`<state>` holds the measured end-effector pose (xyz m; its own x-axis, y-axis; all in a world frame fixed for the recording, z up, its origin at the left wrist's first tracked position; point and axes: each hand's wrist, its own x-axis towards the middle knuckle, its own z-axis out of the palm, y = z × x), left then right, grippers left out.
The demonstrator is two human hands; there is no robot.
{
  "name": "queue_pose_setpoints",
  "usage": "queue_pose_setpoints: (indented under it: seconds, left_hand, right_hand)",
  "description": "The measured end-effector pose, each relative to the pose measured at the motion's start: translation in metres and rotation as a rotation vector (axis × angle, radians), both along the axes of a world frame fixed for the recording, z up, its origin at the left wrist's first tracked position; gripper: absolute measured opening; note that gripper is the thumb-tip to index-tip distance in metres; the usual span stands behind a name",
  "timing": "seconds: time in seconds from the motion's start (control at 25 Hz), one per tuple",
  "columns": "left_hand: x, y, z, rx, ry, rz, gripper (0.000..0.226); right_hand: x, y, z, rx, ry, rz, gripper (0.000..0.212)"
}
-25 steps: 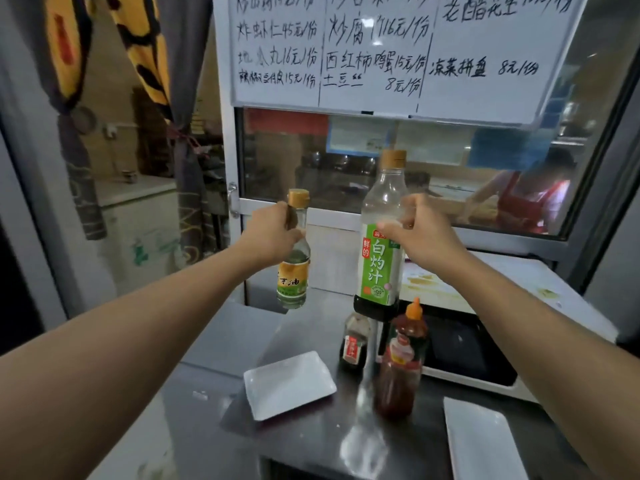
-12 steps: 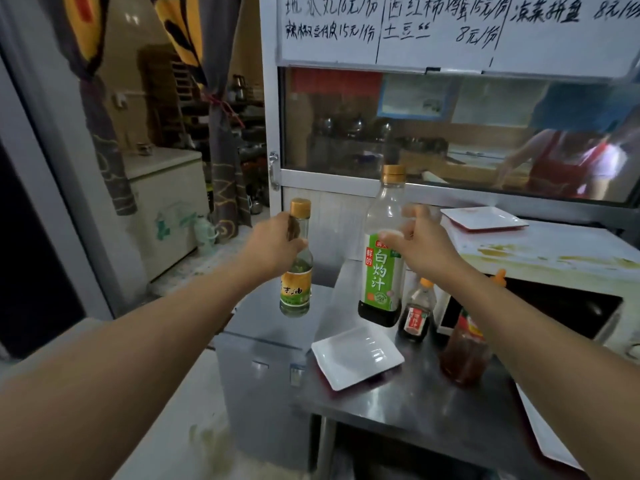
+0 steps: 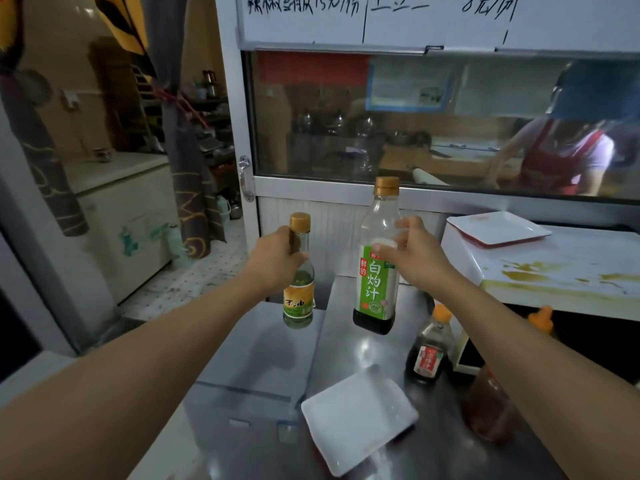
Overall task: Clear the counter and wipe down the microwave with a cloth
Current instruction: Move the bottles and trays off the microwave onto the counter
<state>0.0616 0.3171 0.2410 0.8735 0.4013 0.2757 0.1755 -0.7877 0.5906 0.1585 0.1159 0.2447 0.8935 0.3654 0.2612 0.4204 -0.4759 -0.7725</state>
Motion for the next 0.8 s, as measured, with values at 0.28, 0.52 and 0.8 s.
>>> queue_pose_setpoints:
  seconds: [0.28, 0.52, 0.8]
  left_hand:
    - [0.107, 0.019, -0.023, -0.042, -0.012, -0.068, 0.012]
    - [0.191, 0.032, -0.052, -0.100, 0.020, -0.221, 0.012]
    - [0.284, 0.057, -0.090, -0.190, 0.070, -0.478, 0.010]
  right_hand:
    - [0.085, 0.011, -0.030, -0.016, 0.125, -0.056, 0.058]
    - [0.138, 0.017, -0.053, 0.008, 0.210, -0.153, 0.055]
    - [0.183, 0.037, -0.085, 0.074, 0.283, -0.410, 0.051]
